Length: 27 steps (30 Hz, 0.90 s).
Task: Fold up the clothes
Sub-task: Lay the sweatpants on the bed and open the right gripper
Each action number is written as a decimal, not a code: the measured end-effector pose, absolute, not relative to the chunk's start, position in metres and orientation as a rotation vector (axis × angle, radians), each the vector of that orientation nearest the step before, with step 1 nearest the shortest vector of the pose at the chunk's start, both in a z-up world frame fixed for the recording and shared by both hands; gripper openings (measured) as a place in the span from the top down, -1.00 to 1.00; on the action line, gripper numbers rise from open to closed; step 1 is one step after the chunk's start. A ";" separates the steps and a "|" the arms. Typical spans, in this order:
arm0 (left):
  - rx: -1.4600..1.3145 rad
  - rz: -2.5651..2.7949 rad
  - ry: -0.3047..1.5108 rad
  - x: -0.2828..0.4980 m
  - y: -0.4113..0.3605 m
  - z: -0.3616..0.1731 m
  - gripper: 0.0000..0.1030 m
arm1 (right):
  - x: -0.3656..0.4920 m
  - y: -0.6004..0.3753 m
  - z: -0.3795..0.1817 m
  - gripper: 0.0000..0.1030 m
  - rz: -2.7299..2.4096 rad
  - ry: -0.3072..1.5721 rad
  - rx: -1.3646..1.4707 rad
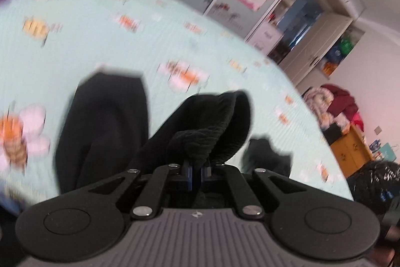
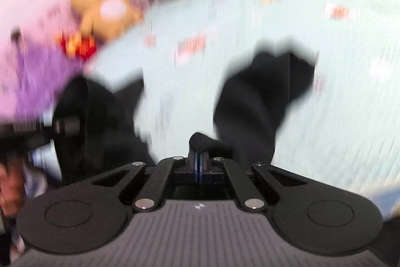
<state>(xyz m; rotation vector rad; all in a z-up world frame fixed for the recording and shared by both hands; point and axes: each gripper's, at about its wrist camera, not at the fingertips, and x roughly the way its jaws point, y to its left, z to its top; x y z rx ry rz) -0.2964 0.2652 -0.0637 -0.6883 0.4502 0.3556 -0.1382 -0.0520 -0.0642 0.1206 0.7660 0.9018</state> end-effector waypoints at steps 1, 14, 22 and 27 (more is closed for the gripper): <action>-0.687 0.349 0.411 -0.291 0.270 -0.045 0.95 | -0.123 -0.052 -0.041 1.00 0.899 0.718 0.168; -0.704 0.377 0.455 -0.261 0.277 -0.056 0.89 | -0.050 -0.069 -0.007 0.01 0.765 0.556 0.424; -0.798 0.394 0.537 -0.282 0.281 -0.131 0.87 | -0.109 -0.056 -0.104 -0.01 0.812 0.776 0.279; -0.761 0.374 0.497 -0.295 0.272 -0.124 0.67 | -0.164 0.008 -0.100 -0.29 0.978 0.666 0.035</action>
